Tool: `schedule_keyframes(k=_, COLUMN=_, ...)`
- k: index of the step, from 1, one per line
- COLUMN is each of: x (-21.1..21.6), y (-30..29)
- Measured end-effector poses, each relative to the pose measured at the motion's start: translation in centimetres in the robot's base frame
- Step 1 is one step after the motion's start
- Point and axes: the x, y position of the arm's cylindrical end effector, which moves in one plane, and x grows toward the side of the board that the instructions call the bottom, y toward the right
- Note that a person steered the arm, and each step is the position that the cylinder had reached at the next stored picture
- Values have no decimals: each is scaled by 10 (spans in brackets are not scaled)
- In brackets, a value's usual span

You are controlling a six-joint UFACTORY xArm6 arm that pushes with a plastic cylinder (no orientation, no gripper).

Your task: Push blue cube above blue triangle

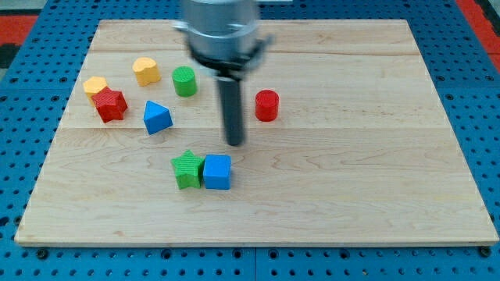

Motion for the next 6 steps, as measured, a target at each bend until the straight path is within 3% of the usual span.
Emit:
schedule_keyframes(k=1, x=54, y=-14)
schedule_keyframes(k=3, x=57, y=-142)
schedule_keyframes(k=5, x=67, y=-188)
schedule_keyframes(k=6, x=23, y=-227)
